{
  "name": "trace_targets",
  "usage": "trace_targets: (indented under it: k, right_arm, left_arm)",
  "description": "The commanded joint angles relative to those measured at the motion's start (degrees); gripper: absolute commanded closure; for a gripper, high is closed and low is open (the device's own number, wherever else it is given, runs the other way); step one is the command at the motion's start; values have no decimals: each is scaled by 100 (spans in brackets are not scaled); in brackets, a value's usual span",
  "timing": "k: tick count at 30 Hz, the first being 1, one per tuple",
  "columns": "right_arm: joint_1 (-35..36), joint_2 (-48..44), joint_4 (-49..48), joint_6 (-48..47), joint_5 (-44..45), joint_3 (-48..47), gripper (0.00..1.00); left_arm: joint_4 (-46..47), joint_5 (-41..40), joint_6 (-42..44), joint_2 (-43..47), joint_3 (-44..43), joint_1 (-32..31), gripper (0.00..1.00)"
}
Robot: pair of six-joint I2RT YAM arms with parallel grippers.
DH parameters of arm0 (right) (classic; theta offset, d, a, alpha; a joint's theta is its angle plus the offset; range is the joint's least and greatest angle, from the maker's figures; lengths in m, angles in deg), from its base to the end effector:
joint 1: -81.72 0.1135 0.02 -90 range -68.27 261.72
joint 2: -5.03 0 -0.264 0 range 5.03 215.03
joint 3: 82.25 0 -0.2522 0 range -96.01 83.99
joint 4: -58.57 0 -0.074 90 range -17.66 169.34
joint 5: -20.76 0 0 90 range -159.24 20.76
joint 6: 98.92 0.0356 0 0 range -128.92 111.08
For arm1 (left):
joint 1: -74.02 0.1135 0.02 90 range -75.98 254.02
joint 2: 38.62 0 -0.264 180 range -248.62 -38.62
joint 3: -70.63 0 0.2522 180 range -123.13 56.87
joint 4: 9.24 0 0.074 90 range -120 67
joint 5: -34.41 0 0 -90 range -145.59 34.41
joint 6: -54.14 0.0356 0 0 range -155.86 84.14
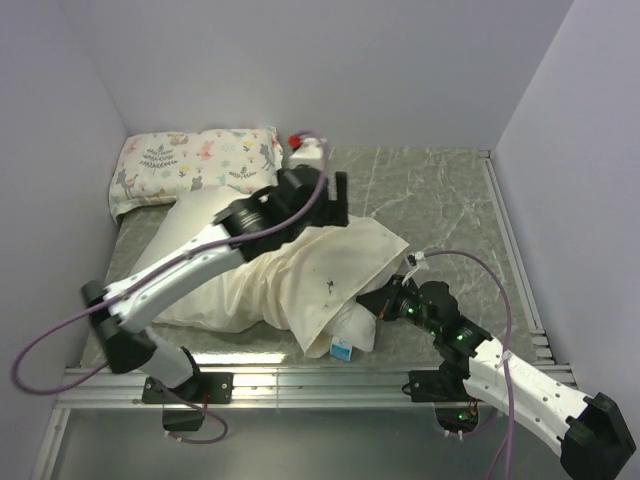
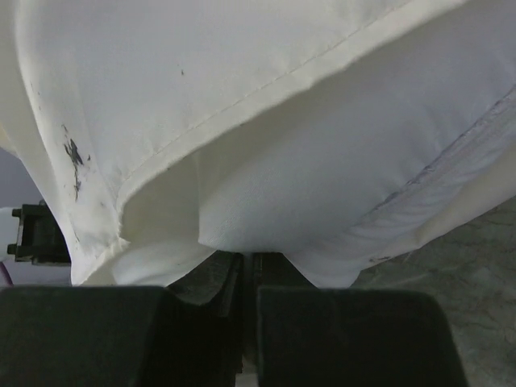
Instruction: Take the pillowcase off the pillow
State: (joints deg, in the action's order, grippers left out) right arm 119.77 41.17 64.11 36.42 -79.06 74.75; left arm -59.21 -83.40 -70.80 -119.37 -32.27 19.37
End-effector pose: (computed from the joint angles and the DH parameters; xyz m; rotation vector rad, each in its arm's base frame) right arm 0.1189 0.1008 0.1769 0.0042 2.0638 1.1153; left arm 0.1897 -0.2387 0.4199 0.0484 2.0314 -0.5008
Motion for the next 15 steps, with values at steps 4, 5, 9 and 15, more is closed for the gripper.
trace_targets:
  k: [4, 5, 9, 15]
  right_arm:
    - [54, 60, 322, 10, 551, -26, 100]
    - [54, 68, 365, 1, 630, -43, 100]
    - [54, 104, 497, -43, 684, -245, 100]
    - [45, 209, 761, -192, 920, -570, 100]
  left_arm:
    - [-537, 740, 1172, -2170, -1605, 244, 8]
    - [-511, 951, 1208, -2295, -1763, 340, 7]
    - [-588, 2129, 1445, -2901, -2159, 850, 7]
    - [-835, 2509, 1631, -3447, -2660, 1114, 15]
